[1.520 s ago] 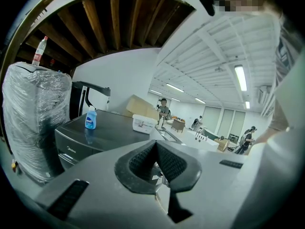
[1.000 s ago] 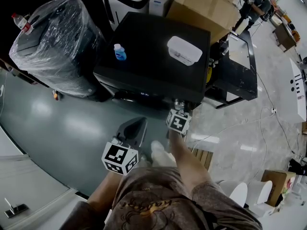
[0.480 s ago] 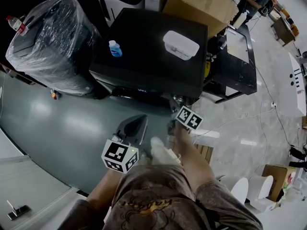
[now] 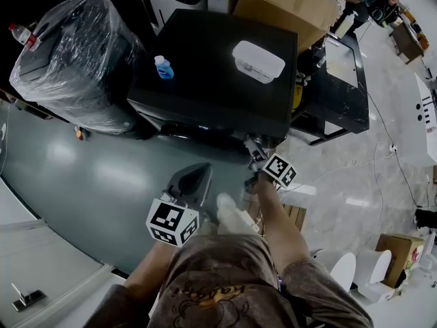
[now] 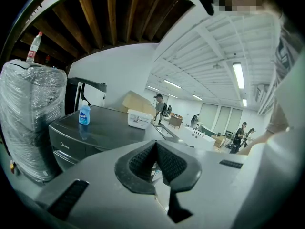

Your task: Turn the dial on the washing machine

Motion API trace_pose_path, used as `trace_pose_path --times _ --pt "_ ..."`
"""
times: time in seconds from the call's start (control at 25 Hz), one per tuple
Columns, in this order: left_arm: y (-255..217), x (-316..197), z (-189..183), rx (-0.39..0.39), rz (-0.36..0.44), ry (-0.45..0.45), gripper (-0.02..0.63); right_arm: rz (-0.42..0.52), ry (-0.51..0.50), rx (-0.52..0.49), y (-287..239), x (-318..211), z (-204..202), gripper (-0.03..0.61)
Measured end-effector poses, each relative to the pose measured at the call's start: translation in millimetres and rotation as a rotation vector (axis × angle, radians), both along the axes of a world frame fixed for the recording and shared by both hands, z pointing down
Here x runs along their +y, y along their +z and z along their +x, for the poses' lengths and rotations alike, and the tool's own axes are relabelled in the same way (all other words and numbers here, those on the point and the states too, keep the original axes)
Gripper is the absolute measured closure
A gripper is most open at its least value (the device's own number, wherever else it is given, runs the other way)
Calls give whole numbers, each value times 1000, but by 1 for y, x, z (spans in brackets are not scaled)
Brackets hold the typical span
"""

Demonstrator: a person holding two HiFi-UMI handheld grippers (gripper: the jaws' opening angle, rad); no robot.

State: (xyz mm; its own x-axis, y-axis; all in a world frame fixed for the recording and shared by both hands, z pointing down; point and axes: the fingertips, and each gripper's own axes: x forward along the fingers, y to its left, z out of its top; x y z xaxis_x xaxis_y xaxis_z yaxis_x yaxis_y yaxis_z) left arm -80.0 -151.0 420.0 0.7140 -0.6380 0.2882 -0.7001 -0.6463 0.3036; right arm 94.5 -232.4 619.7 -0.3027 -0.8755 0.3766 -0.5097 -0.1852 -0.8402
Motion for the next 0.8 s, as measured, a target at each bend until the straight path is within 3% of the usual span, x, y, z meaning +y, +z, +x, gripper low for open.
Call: trace_pose_path --times 0.48,0.64,0.8 --pt "9 5 5 -32 -20 -3 616 108 100 -395 9 1 4 308" --pt "10 6 5 -40 -21 -3 616 143 91 -366 8 1 4 307" --pt "10 7 6 -39 -21 -5 617 130 18 -171 0 1 1 305"
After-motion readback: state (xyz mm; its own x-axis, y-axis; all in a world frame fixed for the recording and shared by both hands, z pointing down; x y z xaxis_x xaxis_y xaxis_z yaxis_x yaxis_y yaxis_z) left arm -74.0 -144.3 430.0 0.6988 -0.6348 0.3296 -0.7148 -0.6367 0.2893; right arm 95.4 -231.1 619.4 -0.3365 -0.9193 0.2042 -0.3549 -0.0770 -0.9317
